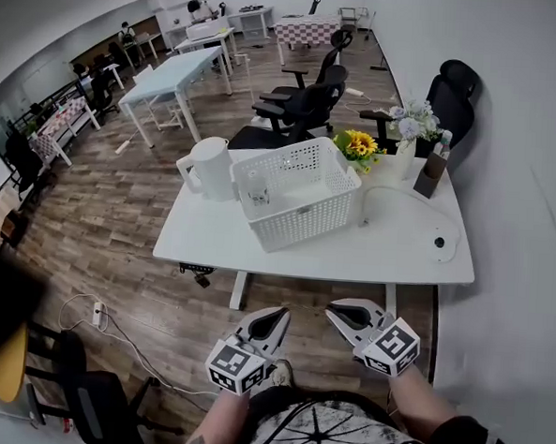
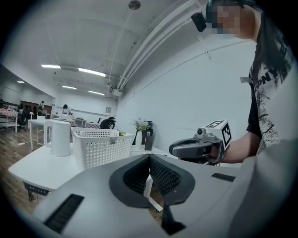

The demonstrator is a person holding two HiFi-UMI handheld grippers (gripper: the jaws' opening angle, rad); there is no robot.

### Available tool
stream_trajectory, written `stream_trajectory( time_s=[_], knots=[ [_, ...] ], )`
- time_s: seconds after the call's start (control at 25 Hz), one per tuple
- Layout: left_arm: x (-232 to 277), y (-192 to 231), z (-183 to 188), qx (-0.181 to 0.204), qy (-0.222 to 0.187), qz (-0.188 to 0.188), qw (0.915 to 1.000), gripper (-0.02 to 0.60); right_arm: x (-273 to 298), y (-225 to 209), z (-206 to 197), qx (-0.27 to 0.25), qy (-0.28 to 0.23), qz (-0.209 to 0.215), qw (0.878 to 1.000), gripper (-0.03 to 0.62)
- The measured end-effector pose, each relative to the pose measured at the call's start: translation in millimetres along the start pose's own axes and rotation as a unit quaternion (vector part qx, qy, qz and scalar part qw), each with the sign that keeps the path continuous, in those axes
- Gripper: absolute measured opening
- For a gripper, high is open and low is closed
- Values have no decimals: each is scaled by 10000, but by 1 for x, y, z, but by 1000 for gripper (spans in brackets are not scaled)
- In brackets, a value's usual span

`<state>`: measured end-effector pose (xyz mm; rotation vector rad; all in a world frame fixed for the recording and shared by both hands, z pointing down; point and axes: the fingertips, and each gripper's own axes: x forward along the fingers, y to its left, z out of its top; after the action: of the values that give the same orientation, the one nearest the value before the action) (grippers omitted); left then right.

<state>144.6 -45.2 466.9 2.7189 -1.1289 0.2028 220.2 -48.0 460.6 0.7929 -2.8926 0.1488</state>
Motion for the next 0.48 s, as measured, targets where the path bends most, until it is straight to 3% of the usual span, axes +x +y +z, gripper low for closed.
stream_trajectory(
  time_s=[0.48],
  knots=[
    [7,101,28,136,-23,-378,9992,9,85,-34,28,45,-42,-471,9989,23]
  ],
)
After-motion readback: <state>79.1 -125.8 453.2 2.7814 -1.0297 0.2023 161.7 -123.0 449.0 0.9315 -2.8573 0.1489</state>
